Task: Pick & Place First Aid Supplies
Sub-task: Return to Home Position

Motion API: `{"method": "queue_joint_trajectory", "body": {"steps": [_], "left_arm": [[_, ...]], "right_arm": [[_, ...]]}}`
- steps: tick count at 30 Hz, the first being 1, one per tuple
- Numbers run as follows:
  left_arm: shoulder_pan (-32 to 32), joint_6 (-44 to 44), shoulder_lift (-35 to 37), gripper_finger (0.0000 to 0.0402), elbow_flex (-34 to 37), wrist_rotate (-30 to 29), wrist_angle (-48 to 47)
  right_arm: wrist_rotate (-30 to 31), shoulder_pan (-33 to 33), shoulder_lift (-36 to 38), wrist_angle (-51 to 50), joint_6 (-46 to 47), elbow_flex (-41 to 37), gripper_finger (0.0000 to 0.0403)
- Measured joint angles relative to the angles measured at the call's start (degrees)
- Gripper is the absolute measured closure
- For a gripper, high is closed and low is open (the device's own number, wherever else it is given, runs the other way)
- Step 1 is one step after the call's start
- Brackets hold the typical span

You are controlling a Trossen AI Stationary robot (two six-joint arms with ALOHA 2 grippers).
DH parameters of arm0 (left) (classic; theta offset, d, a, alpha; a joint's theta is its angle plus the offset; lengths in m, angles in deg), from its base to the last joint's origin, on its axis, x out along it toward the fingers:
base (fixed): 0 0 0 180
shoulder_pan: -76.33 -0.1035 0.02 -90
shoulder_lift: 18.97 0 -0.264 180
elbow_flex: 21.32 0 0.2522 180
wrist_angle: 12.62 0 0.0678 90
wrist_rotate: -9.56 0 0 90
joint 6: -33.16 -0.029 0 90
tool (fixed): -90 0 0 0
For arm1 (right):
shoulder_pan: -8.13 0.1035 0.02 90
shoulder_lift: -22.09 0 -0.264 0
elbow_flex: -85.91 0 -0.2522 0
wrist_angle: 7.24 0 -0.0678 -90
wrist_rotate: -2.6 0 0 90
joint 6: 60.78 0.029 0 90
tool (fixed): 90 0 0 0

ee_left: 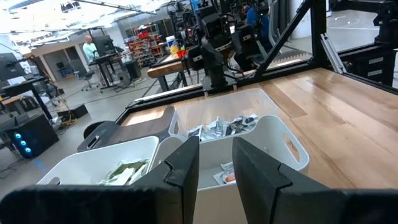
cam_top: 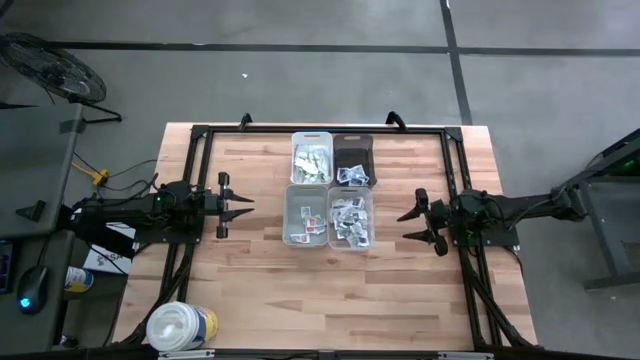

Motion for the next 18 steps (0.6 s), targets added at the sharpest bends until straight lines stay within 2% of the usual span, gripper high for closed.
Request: {"method": "queue_joint_trajectory", "body": {"steps": [7, 18], "left_arm": [[-0.02, -0.02, -0.02, 0.0305, 0.0, 0.0, 0.0], [-0.02, -0.02, 0.0, 0.0305, 0.0, 0.0, 0.0]], "right_arm": [[3.09, 0.0, -0.17, -0.27, 4.01, 0.0, 0.0183], [3.36, 0.0, -0.17, -0.12, 3.94, 0.0, 0.0183]]}}
